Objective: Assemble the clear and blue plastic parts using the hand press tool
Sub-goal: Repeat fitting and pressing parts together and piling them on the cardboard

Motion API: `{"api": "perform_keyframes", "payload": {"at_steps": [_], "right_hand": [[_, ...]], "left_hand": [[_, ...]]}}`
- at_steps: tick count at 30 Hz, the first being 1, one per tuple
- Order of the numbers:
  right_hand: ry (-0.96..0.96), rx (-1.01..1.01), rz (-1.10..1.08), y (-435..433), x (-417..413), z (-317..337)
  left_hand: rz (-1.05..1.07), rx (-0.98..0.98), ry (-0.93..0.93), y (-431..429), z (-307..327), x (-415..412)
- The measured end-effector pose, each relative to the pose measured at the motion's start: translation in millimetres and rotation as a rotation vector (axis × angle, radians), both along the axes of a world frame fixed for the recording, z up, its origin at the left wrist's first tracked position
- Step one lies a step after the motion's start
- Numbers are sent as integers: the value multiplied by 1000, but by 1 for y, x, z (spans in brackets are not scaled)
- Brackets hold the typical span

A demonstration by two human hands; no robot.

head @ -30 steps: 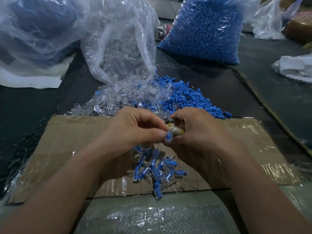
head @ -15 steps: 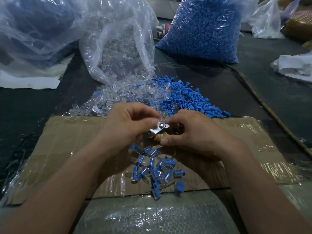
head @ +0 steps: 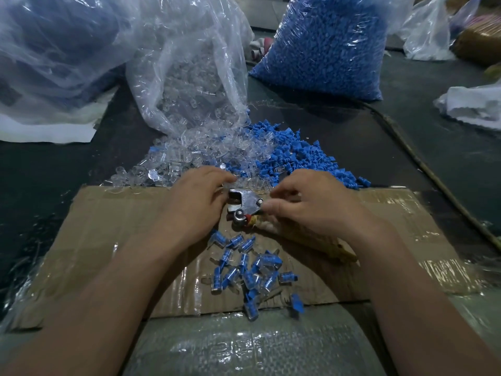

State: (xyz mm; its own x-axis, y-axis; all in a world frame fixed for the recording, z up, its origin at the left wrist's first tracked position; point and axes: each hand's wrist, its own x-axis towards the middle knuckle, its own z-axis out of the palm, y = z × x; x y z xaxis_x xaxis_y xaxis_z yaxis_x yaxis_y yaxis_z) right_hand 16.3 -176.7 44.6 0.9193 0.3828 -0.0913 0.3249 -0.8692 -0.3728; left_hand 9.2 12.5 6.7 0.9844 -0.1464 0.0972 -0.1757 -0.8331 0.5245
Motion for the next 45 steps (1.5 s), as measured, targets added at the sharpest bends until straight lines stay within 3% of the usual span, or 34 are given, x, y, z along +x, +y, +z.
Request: {"api": "perform_keyframes", "payload": {"at_steps": [11,14,18,26,32,42,45], "right_hand": [[-193,202,-309,-16,15,-10],[-185,189,-294,-16,19,-14],[-146,145,-224,-10,23,-20],[-112,-39,-171,-2,32,-29],[-144,-7,-151,-4,33,-30],[-129,5,-160,-2,34,-29],[-172,90,-189,-3,31,-27]], "left_hand": [[148,-88,-119,2,-3,3],[188,-255,-127,2,3,1],[198,-653,-58,0,11,-6],[240,-923,29,-2,12,-7],[193,-870,13,0,13,-7],[249,-1047,168,-3,14,-9],[249,-1072,177,-2,16,-10]]}}
